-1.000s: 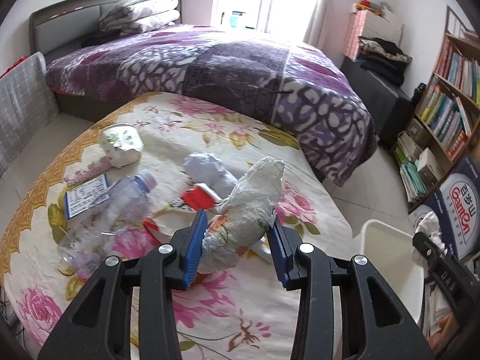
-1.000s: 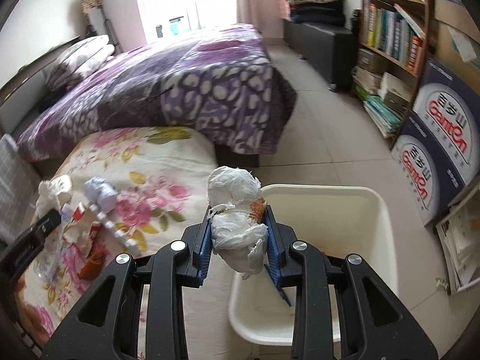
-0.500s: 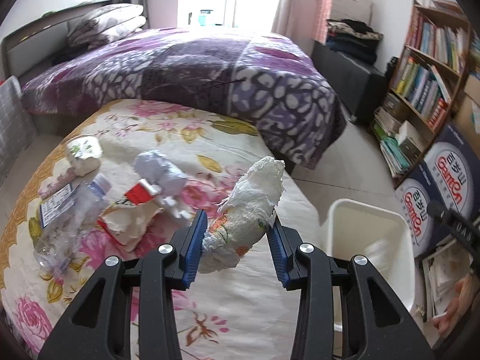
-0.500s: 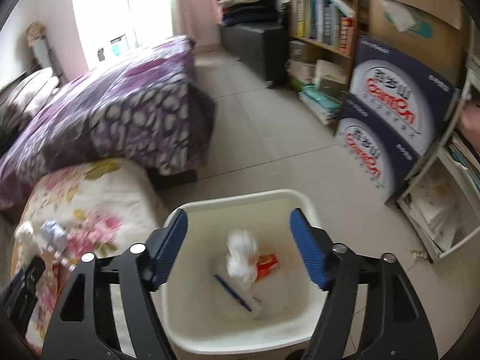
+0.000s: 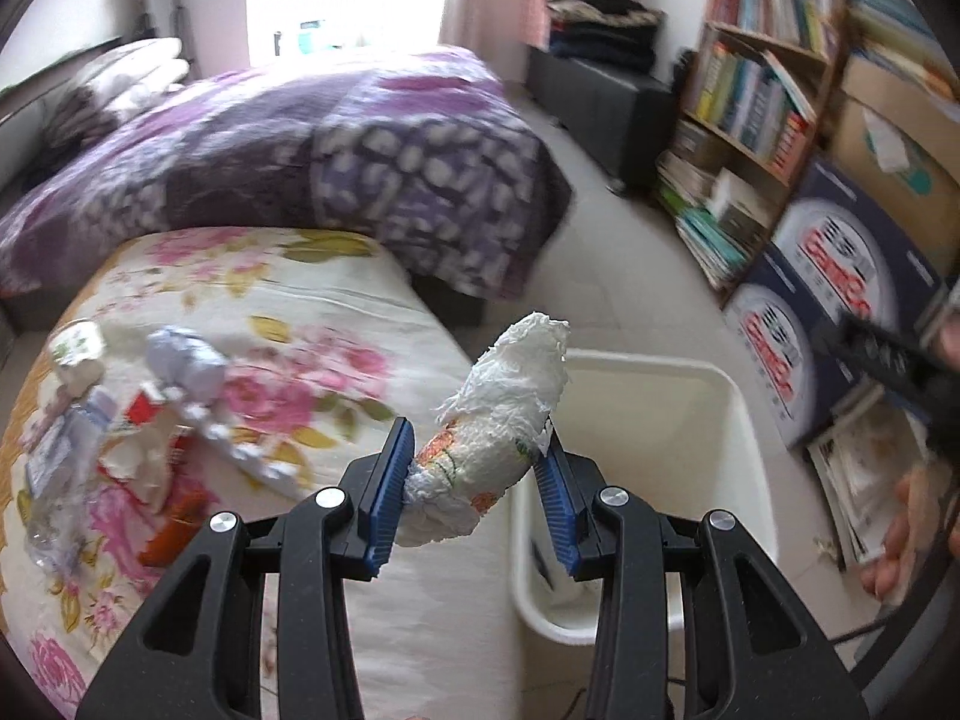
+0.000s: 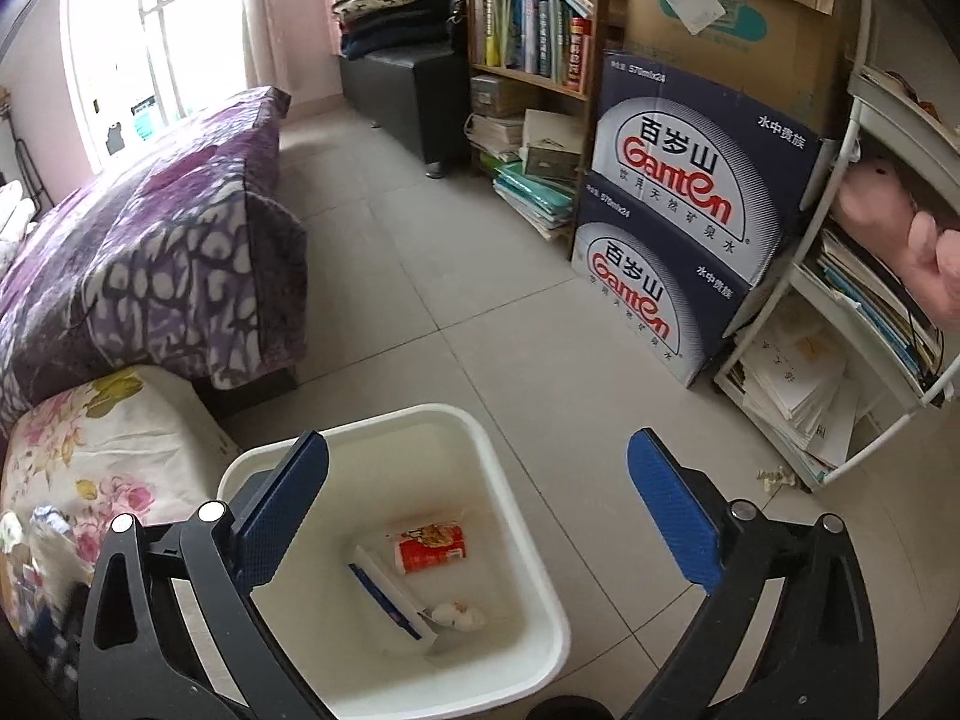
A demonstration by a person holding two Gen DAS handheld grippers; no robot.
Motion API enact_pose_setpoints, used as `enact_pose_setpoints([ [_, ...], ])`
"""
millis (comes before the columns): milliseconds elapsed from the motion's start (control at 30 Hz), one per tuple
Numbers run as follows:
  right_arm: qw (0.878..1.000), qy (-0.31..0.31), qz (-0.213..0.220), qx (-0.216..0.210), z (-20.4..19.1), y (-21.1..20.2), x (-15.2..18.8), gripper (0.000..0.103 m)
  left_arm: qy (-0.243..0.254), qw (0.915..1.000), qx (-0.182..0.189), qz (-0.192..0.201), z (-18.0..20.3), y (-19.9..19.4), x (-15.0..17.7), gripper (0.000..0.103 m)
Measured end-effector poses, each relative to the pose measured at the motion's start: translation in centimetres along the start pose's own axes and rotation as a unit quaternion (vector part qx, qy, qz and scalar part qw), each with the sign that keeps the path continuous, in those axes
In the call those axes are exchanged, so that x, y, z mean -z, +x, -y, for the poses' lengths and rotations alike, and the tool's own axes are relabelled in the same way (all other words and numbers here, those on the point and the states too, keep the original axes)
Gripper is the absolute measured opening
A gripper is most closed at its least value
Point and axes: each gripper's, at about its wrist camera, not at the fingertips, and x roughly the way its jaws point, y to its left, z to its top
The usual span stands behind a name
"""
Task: Collect trash
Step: 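Move the left tool over the bin and release the wrapped bundle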
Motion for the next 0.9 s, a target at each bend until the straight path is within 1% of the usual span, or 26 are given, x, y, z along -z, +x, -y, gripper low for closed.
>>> enact_pose_setpoints([
  [100, 1.0, 0.022, -0.002, -0.007, 1.1, 0.0, -0.5, 0.096, 0.023, 0.9997, 0.01, -0.007, 2.0, 0.6, 0.3, 0.041],
  [167, 0.999, 0.038, -0.005, -0.01, 1.8, 0.1, -0.8, 0.096, 0.029, 0.9994, 0.017, -0.012, 3.0, 1.0, 0.3, 0.042],
  [233, 0.998, 0.055, -0.007, -0.014, 2.7, 0.3, -1.2, 0.096, 0.029, 0.9987, 0.034, -0.023, 3.9, 1.6, 0.2, 0.042],
  [300, 0.997, 0.071, -0.009, -0.017, 3.6, 0.3, -1.5, 0.096, 0.029, 0.9981, 0.044, -0.03, 4.8, 2.1, 0.0, 0.049],
  [367, 0.996, 0.081, -0.011, -0.019, 4.3, 0.5, -1.6, 0.096, 0.038, 0.9977, 0.047, -0.03, 5.5, 2.3, -0.3, 0.065],
  [433, 0.996, 0.09, -0.014, -0.021, 4.8, 0.6, -1.7, 0.096, 0.052, 0.9975, 0.039, -0.029, 6.2, 2.4, -0.5, 0.069],
  [500, 0.995, 0.096, -0.016, -0.022, 5.2, 0.8, -1.7, 0.096, 0.07, 0.9972, 0.016, -0.021, 6.6, 2.3, -0.8, 0.075],
  [567, 0.994, 0.102, -0.016, -0.022, 5.6, 0.9, -1.7, 0.096, 0.087, 0.996, -0.017, -0.01, 6.6, 2.2, -0.9, 0.082],
  [633, 0.994, 0.105, -0.017, -0.022, 5.8, 1.0, -1.6, 0.096, 0.116, 0.9908, -0.069, -0.002, 6.8, 2.4, -1.0, 0.086],
  [700, 0.994, 0.104, -0.021, -0.023, 5.6, 1.2, -1.5, 0.096, 0.147, 0.983, -0.109, 0.0, 6.9, 2.8, -0.9, 0.087],
  [833, 0.996, 0.087, -0.029, -0.022, 4.5, 1.5, -1.1, 0.096, 0.163, 0.9768, -0.137, 0.02, 5.9, 3.0, -0.4, 0.087],
  [900, 0.996, 0.077, -0.032, -0.023, 3.8, 1.7, -0.9, 0.096, 0.168, 0.974, -0.15, 0.023, 5.4, 3.2, -0.2, 0.087],
])
